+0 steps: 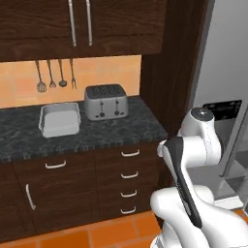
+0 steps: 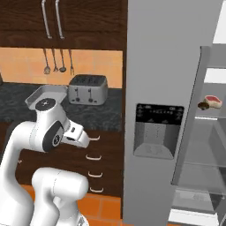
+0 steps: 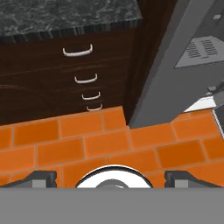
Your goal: Place one mushroom and one steak in each tupperware on the nearby counter, to pack two identical lunches.
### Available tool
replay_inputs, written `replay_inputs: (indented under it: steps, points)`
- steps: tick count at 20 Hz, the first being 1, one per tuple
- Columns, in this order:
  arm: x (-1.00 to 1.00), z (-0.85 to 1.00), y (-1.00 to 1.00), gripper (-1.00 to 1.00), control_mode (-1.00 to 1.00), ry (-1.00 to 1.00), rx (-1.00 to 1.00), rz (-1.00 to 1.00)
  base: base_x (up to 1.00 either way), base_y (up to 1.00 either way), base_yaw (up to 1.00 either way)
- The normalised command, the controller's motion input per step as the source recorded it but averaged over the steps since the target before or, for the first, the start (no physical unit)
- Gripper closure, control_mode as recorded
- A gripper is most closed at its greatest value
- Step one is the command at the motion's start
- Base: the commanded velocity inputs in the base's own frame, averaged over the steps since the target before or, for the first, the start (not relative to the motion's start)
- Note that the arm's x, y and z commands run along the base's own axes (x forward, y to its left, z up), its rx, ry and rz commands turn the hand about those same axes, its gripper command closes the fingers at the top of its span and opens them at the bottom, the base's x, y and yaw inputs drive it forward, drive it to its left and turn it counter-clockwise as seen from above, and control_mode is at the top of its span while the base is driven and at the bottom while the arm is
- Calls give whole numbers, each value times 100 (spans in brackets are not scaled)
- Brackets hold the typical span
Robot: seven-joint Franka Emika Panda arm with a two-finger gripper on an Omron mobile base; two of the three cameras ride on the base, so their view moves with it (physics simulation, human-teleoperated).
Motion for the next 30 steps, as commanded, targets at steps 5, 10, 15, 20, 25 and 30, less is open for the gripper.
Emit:
replay_inputs:
  steps: [5, 10, 15, 20, 25, 30]
  points:
    - [0, 0, 0, -100, 100, 0, 0, 0, -6, -100, 3]
    - [0, 0, 0, -100, 100, 0, 0, 0, -23, -100, 4]
    - [0, 0, 0, -100, 100, 0, 0, 0, 9, -87, 4]
    - [0, 0, 0, -100, 100, 0, 0, 0, 42, -40, 0]
    - [0, 0, 0, -100, 100, 0, 0, 0, 42, -45, 0]
    - [0, 0, 0, -100, 100, 0, 0, 0, 21, -83, 1]
